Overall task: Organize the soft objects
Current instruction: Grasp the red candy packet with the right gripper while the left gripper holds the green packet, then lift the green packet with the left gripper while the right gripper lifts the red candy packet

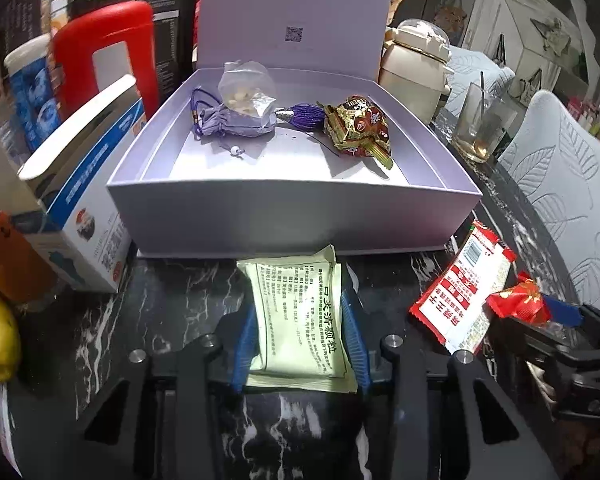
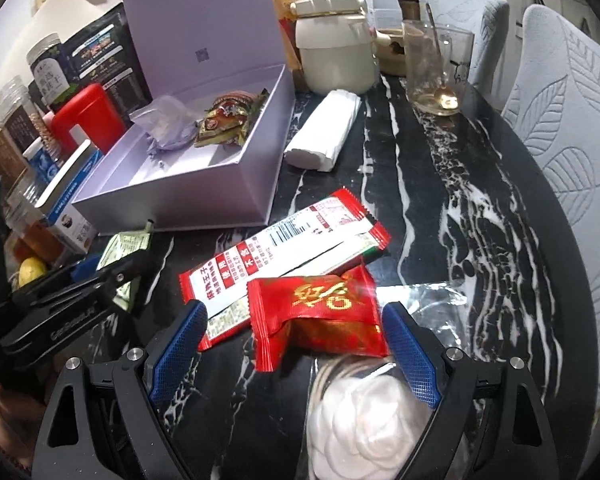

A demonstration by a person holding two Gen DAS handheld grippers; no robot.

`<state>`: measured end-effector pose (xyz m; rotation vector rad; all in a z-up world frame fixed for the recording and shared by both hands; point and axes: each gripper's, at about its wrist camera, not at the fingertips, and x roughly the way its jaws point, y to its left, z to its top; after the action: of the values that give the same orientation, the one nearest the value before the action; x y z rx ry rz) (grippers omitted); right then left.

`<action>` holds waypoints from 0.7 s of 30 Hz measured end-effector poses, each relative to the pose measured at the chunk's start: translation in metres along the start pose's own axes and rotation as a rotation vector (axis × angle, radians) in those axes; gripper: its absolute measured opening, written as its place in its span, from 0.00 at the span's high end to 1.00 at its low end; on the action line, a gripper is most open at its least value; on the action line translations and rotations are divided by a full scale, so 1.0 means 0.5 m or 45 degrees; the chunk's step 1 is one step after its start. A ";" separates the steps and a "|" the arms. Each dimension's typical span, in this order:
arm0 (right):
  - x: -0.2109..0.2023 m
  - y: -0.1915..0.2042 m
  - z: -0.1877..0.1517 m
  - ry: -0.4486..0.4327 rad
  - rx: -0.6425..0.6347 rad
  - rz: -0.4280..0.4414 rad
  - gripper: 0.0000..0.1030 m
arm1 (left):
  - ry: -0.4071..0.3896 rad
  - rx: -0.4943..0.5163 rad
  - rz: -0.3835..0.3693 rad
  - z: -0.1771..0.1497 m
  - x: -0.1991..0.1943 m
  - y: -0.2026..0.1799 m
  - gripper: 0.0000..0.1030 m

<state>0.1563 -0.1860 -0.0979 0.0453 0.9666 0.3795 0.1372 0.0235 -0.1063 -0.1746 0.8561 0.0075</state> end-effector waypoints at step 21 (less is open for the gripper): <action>-0.046 0.028 -0.044 -0.017 -0.011 0.055 0.49 | 0.012 -0.001 -0.007 -0.051 -0.072 0.017 0.67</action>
<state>0.1229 -0.1834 -0.0895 0.0607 0.9520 0.4226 0.0936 0.0300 -0.0969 -0.1781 0.8648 0.0023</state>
